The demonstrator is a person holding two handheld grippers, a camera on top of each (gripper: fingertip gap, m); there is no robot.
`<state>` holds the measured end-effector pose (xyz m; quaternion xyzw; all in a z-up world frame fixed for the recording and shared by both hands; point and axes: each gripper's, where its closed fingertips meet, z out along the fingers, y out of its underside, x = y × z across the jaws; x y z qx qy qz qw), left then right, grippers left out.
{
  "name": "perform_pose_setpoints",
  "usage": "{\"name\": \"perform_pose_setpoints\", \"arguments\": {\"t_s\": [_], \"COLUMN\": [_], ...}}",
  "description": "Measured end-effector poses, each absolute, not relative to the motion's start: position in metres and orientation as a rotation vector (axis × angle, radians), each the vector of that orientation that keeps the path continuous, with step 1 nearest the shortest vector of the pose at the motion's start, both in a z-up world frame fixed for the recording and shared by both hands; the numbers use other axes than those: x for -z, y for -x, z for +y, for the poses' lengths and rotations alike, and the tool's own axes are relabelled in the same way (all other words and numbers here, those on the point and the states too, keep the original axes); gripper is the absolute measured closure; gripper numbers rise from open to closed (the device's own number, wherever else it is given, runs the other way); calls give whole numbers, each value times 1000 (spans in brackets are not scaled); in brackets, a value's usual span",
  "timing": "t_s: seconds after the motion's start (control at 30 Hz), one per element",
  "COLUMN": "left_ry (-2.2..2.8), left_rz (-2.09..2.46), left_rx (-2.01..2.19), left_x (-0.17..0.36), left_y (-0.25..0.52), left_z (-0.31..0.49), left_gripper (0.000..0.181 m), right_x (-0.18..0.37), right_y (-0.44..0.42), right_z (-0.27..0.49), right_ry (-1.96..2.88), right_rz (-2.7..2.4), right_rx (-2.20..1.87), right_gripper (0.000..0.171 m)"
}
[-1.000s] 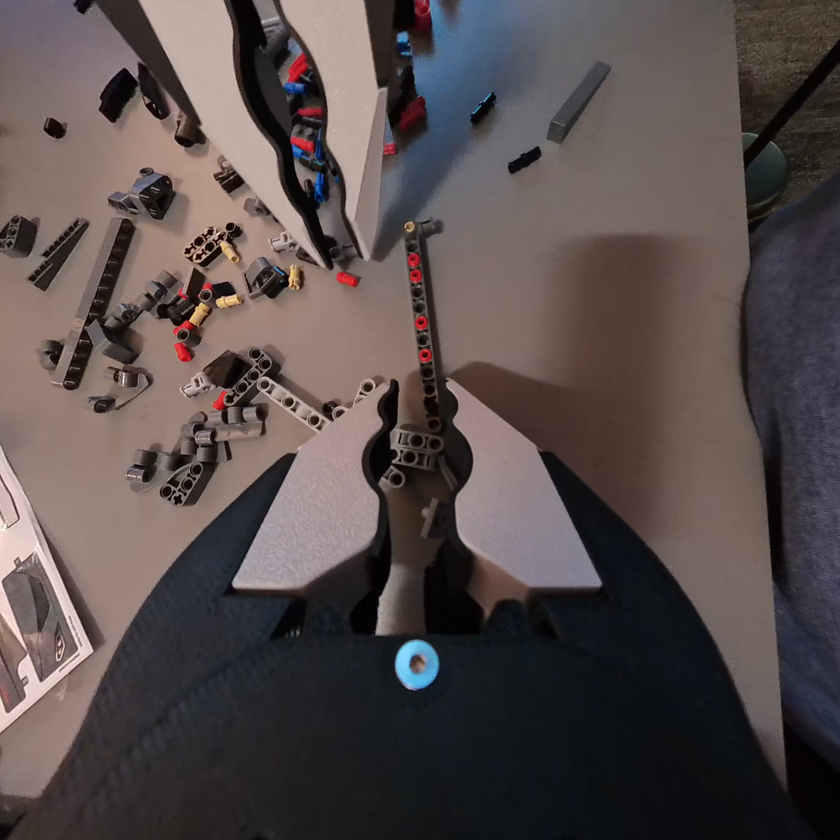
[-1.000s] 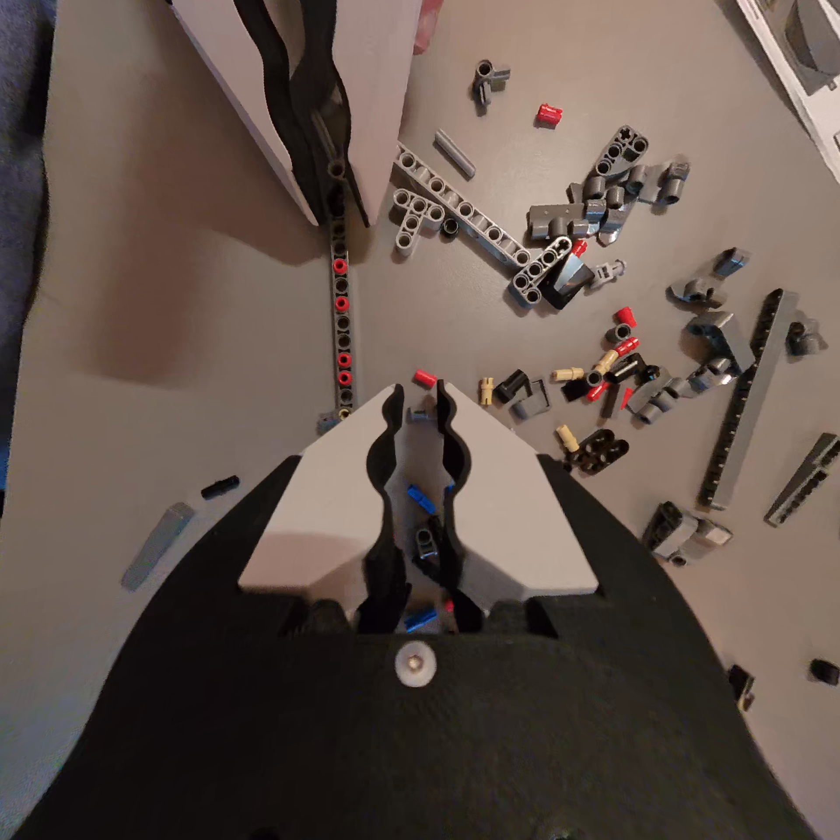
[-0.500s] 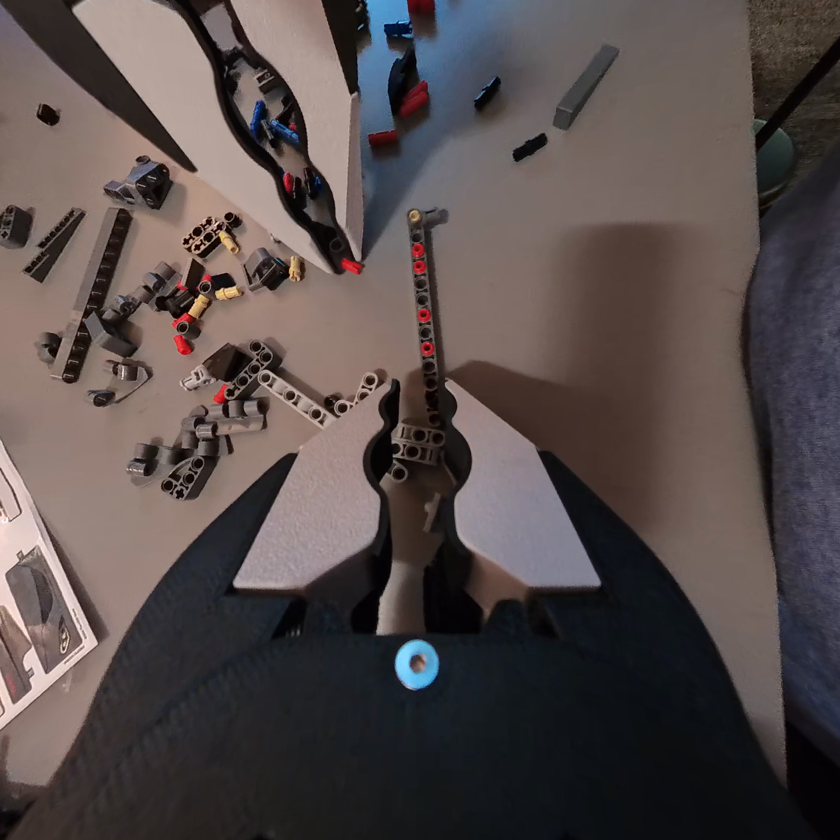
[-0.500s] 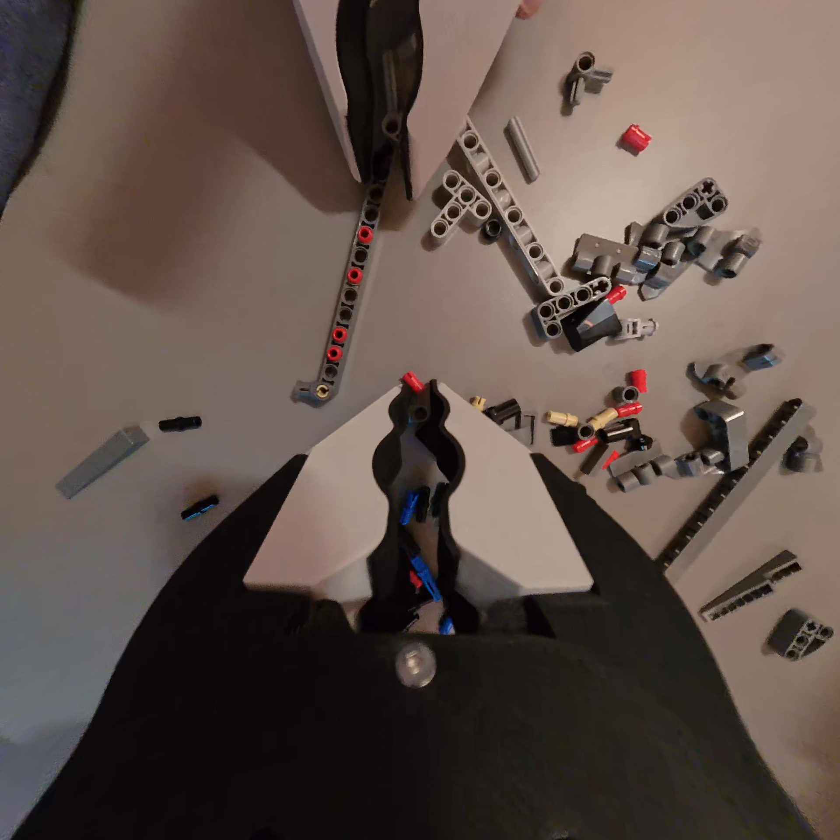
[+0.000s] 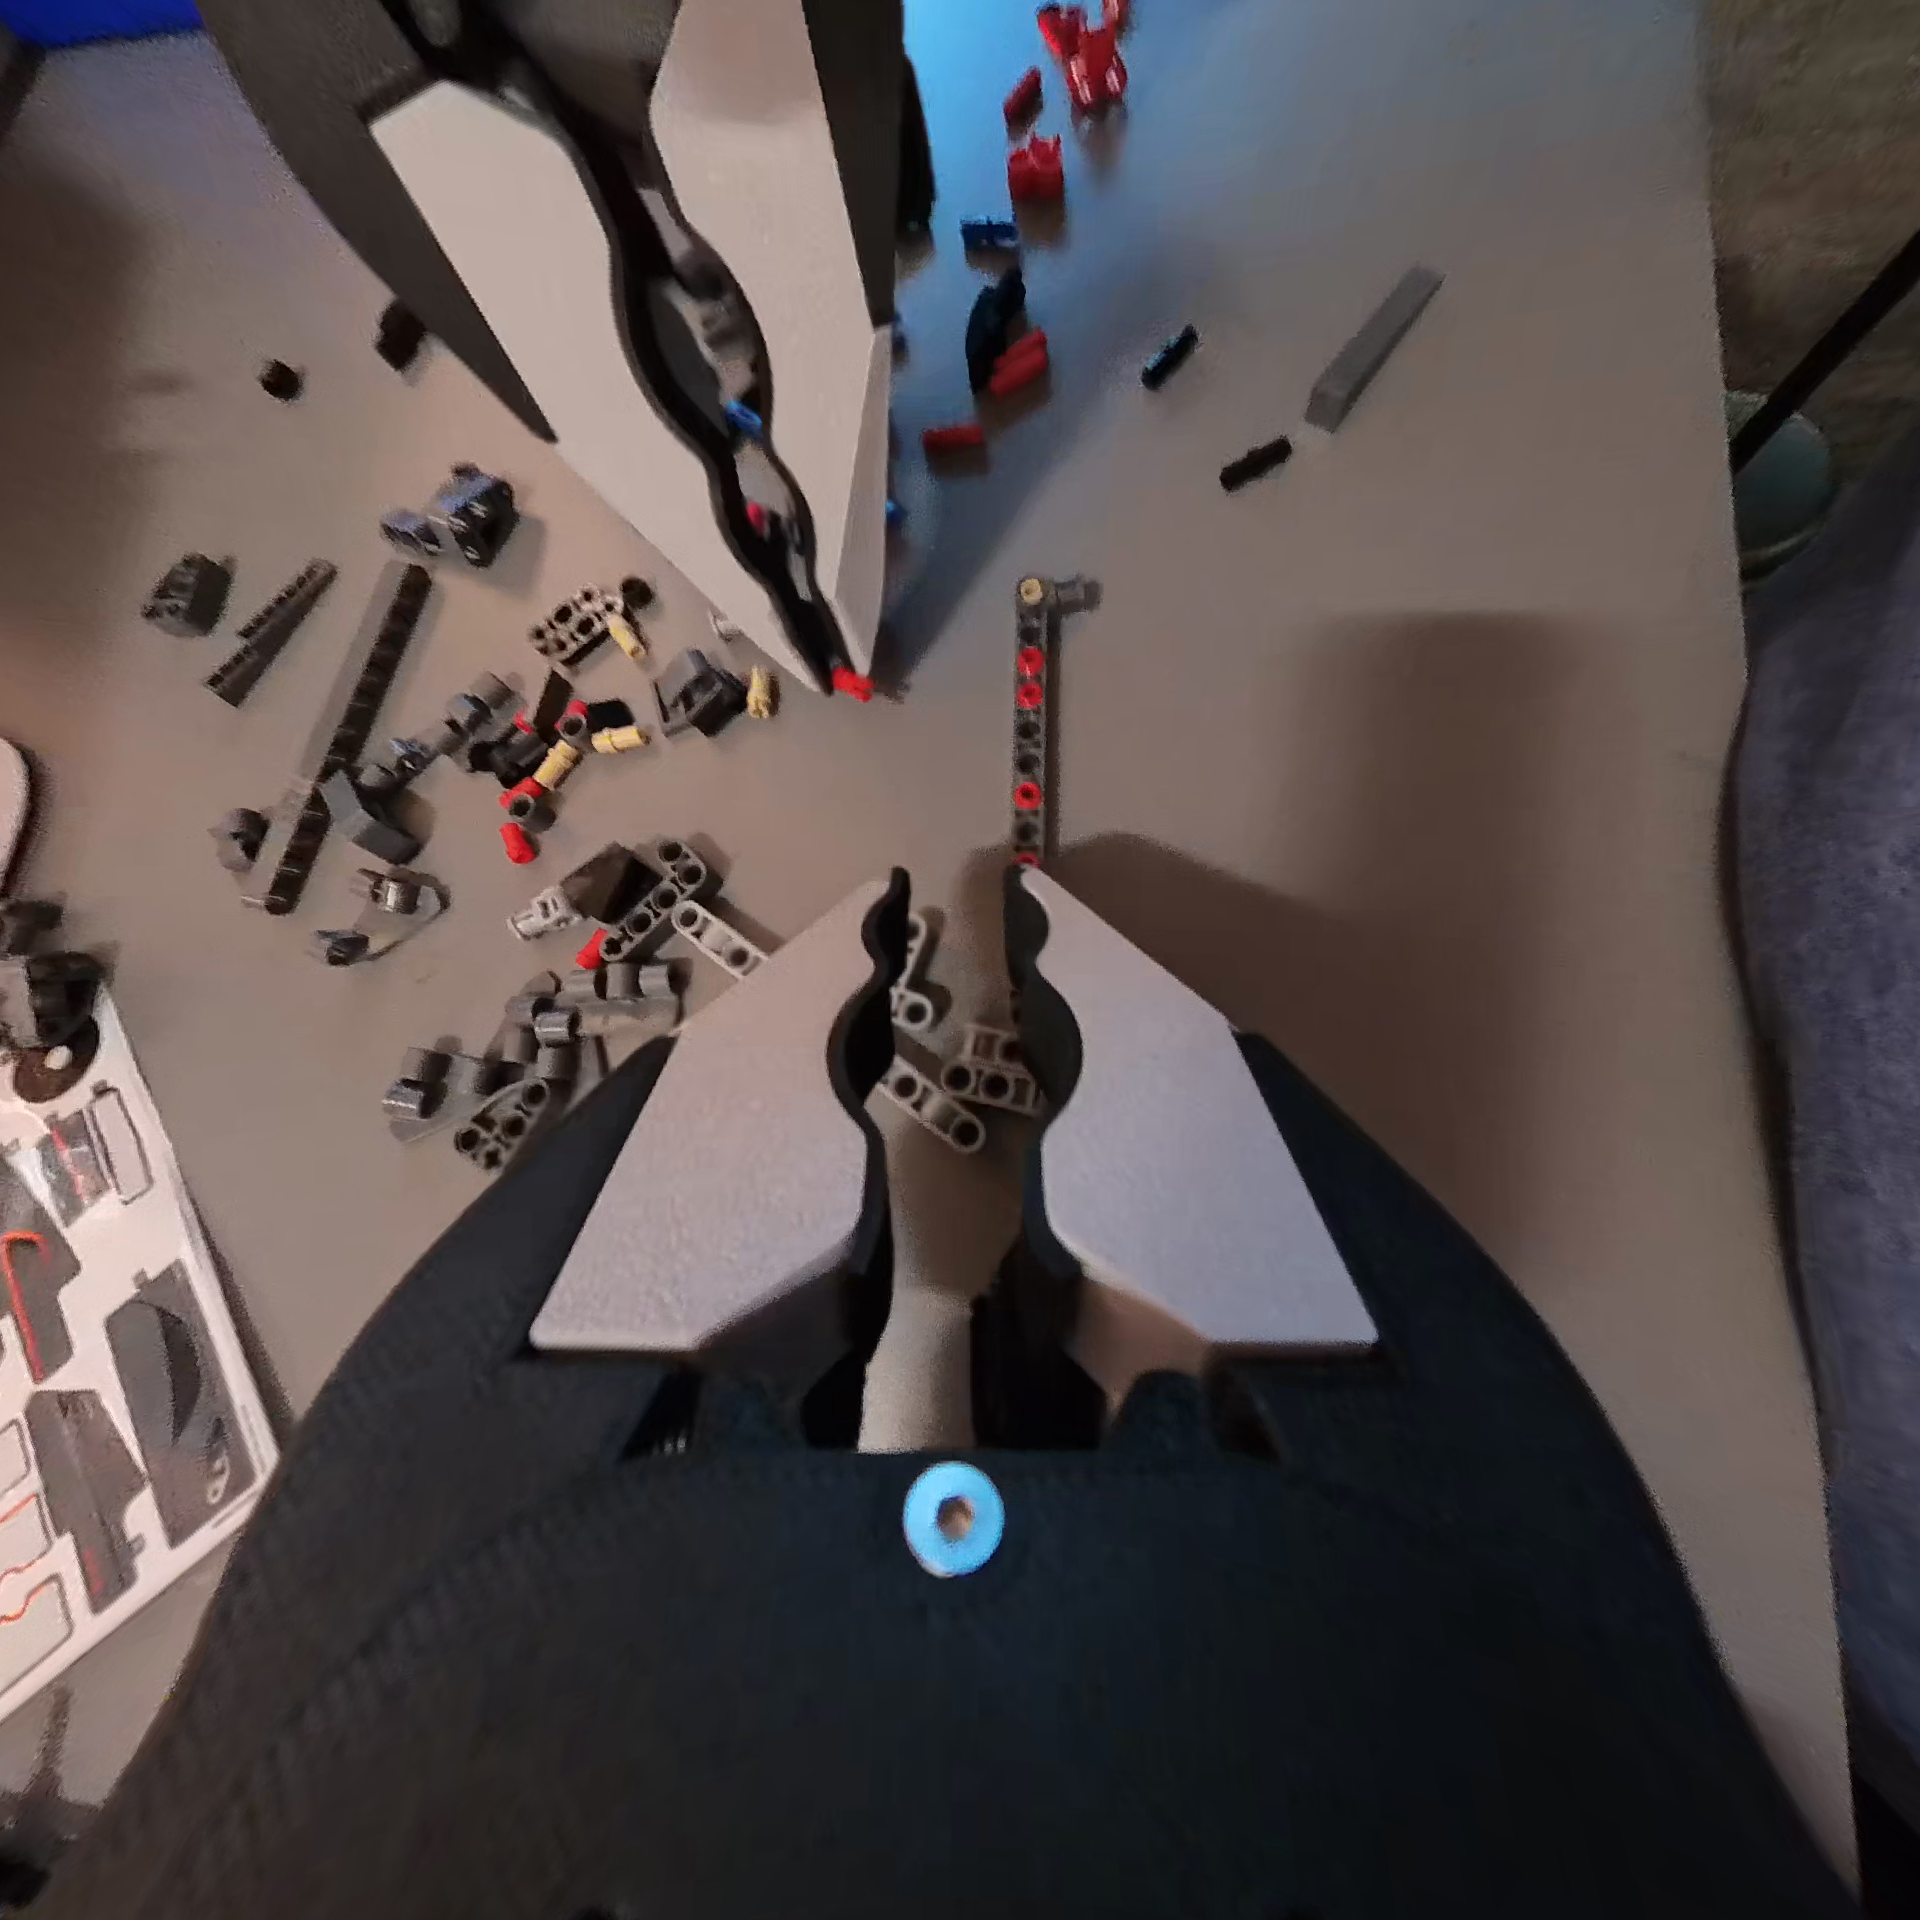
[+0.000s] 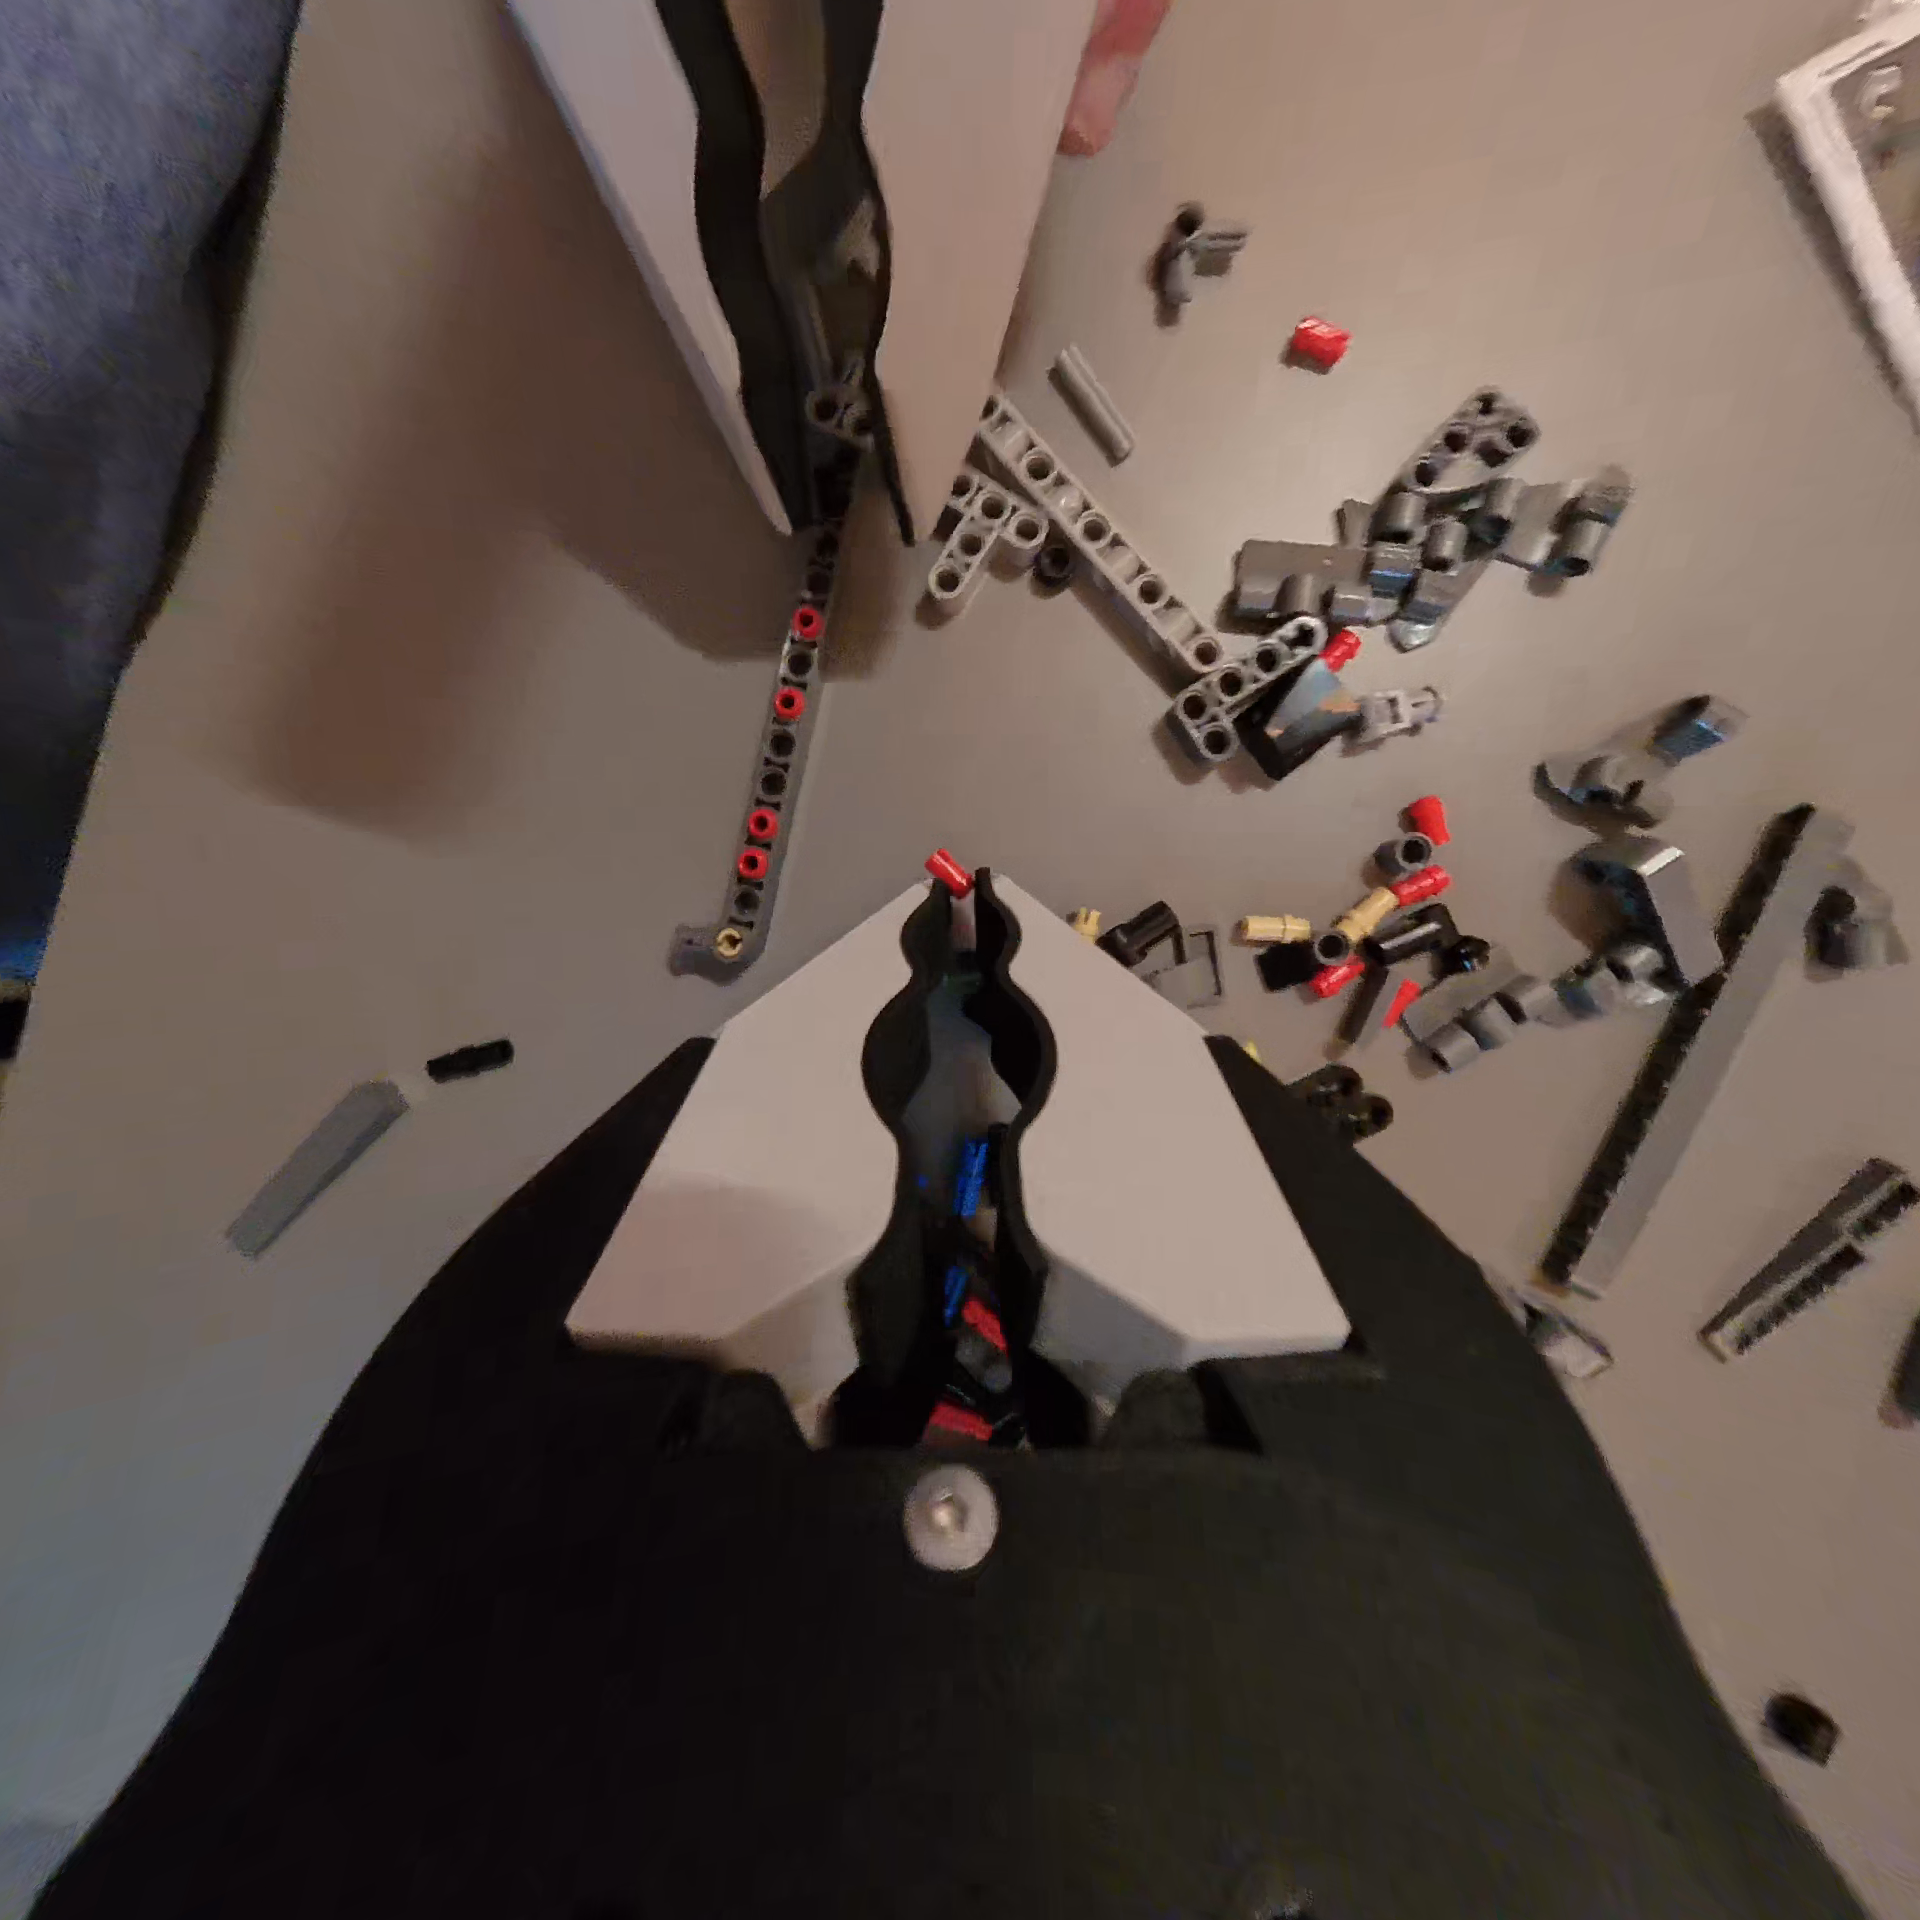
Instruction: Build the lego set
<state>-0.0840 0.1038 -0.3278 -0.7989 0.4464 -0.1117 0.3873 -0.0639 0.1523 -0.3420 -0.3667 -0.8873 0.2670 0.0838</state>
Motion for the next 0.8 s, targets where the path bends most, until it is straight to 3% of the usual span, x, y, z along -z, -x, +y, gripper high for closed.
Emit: {"name": "perform_pose_setpoints", "arguments": {"t_s": [0.43, 0.8], "left_ry": [1692, 1555], "left_rz": [1118, 1127], "left_rx": [-130, -222], "left_x": [271, 251], "left_y": [72, 64], "left_z": [136, 127], "left_gripper": [164, 179], "right_x": [268, 257], "right_y": [73, 71], "right_z": [135, 124], "right_ry": [1522, 1596], "right_rz": [-2263, -2293], "right_rx": [-1135, -1084], "right_gripper": [169, 169]}}
